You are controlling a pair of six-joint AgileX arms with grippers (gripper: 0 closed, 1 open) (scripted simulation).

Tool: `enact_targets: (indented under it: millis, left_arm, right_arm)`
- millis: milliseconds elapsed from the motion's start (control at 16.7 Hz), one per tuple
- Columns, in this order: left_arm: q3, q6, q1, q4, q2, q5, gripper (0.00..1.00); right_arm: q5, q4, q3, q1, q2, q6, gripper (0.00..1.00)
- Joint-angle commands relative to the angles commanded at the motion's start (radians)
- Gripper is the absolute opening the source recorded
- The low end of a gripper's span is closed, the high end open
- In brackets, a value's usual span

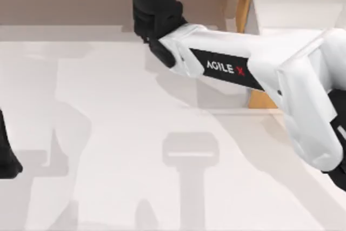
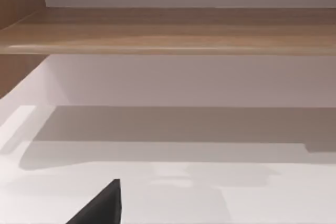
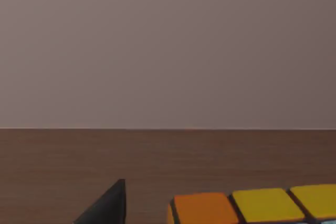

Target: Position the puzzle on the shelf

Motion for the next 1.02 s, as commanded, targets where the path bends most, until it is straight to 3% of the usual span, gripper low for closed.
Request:
enact_targets:
  millis: [420, 1020]
  left_arm:
    - [0.000, 0.000, 0.000, 0.000, 0.000, 0.000, 1.00]
    - [0.000, 0.000, 0.000, 0.000, 0.000, 0.000, 1.00]
  right_arm:
    - [-0.093, 0.161, -0.270, 0.009, -0.118, -0.197, 1.00]
    - [-0.323, 0.657, -1.151, 0.005, -0.432, -0.817, 1.00]
